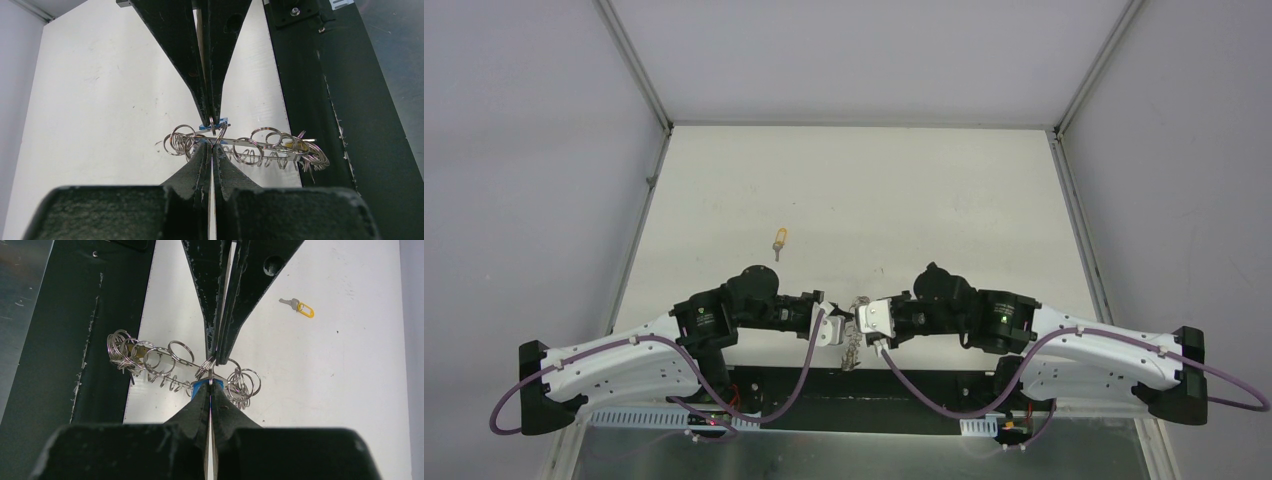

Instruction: Put the keys on the keyring

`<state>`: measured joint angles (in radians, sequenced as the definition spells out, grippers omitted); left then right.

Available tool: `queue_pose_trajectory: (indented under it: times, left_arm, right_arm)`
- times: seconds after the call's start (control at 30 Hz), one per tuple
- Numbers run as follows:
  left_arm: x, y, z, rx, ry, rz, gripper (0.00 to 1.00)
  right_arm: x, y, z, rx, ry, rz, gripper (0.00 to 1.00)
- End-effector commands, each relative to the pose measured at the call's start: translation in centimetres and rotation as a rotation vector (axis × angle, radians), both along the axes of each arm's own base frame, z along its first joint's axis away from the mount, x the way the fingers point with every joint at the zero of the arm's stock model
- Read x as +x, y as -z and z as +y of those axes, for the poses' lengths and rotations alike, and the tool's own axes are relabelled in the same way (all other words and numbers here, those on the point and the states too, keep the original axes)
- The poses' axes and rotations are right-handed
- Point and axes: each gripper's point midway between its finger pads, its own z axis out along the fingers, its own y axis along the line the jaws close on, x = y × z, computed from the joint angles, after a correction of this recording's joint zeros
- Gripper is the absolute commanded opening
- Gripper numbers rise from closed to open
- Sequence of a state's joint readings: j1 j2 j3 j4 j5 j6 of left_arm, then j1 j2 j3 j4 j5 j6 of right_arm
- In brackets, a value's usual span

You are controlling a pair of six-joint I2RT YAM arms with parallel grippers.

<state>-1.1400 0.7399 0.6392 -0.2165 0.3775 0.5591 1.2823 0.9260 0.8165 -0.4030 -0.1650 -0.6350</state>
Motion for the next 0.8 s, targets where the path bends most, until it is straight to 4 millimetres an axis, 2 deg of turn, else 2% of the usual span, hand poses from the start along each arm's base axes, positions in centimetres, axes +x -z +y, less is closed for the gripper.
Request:
queue_pose_trajectory:
  times: [0.0, 0.57, 0.77]
  left_arm:
    - [-0.2, -2.5, -0.9, -0.089, 0.02, -0.022, 0.0]
    - [0.0, -2.4, -0.9, -0.085, 0.007, -0.012, 0.0]
    - [0.2, -2.6, -0.9, -0.091, -0.019, 0.009, 0.0]
  right_arm:
    - [-0.4, -3.6, 1.0, 0.116, -0.033, -0.038, 0.0]
    - [-0.7, -4.7, 1.1, 0.146, -0.042, -0.046, 0.0]
    - [-1.0, -3.7, 1.0, 0.106, -0.049, -0.034, 0.0]
